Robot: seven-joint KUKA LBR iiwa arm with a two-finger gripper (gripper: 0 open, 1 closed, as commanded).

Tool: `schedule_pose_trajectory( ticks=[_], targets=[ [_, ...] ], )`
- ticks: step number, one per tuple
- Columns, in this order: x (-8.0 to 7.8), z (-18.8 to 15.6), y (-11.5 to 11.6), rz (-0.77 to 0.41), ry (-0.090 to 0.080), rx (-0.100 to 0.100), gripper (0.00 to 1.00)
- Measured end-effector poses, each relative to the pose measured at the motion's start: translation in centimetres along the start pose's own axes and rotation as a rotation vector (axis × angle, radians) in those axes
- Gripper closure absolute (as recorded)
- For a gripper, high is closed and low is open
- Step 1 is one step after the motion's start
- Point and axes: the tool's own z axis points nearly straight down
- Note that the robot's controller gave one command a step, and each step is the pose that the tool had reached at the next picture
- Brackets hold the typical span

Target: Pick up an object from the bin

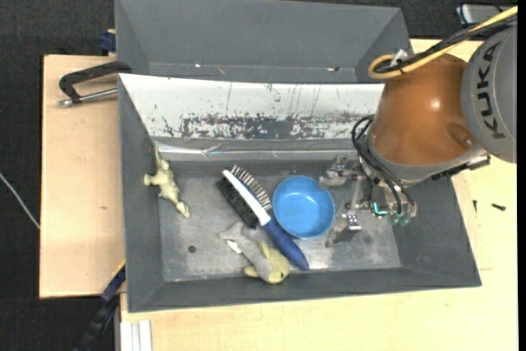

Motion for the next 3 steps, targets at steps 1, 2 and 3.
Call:
schedule_pose_trajectory(
  ticks=[1, 2, 3],
  targets=[
    [-3.9, 9.2, 1.3, 0.263, -0.008, -0.002, 0.00],
    [-3.9, 8.8, 1.3, 0.262, -0.010, -0.001, 1.00],
    [-4.4, -4.4, 1.3, 0.234, -0.020, -0.002, 1.00]
  ],
)
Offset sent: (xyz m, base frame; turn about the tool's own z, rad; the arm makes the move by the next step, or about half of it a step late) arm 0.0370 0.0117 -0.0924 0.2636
